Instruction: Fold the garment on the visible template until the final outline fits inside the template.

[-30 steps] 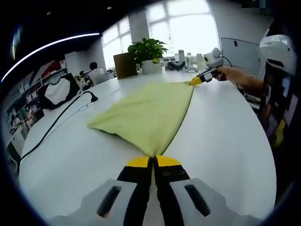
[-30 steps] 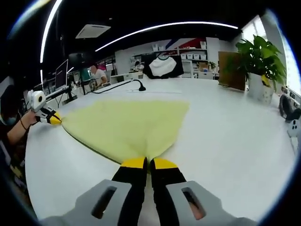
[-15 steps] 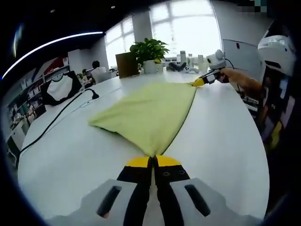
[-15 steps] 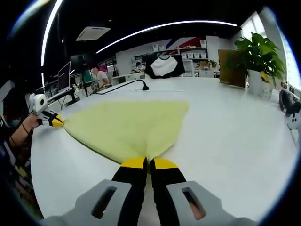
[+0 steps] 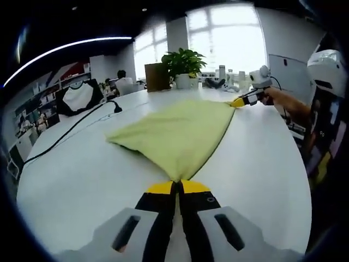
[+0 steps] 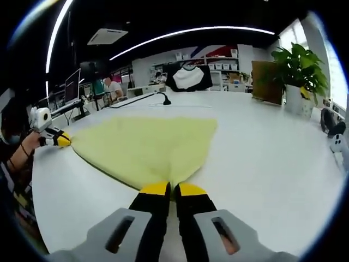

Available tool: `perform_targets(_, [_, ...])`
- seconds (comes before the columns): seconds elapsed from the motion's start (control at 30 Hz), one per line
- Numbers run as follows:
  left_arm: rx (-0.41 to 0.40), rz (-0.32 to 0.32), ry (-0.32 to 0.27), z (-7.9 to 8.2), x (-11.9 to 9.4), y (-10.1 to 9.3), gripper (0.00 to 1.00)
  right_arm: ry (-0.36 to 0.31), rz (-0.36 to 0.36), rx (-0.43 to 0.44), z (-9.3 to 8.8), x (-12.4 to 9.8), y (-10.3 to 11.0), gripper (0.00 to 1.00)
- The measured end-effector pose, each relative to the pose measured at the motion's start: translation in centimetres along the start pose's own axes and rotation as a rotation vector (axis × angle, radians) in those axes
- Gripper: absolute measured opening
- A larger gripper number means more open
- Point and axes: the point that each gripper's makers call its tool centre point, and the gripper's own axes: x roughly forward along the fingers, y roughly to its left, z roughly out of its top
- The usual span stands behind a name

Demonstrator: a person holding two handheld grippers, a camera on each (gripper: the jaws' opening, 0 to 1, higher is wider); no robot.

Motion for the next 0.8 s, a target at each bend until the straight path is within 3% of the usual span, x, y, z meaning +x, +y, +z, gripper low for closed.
perform_targets(0.13, [-0.001,0.027,0.012,0.0,-0.2,0.0,0.05,-0.009,-0.009,-0.054,0.3,-0.2,0.0,0.08])
perform_targets(0.3, [-0.012,0.139,0.005,0.2,-1.3,1.1,0.25,-0.042,-0.060,-0.089,0.9,-1.0,-0.5,0.16])
perform_targets(0.37, [-0.023,0.171,-0.010,0.5,-1.9,1.3,0.26,-0.065,-0.087,-0.079,1.4,-1.6,-1.0,0.18])
perform_targets(0.57, [-0.084,0.231,-0.108,2.4,-3.4,1.4,0.37,-0.168,-0.138,-0.057,3.4,-3.4,-1.8,0.31])
perform_targets(0.7, [-0.104,0.288,-0.156,3.6,-4.1,1.9,0.56,-0.222,-0.245,-0.067,4.6,-4.5,-3.1,0.59])
perform_targets(0.8, [-0.134,0.325,-0.218,4.9,-4.7,2.2,0.65,-0.241,-0.263,-0.087,5.3,-5.5,-3.0,0.61])
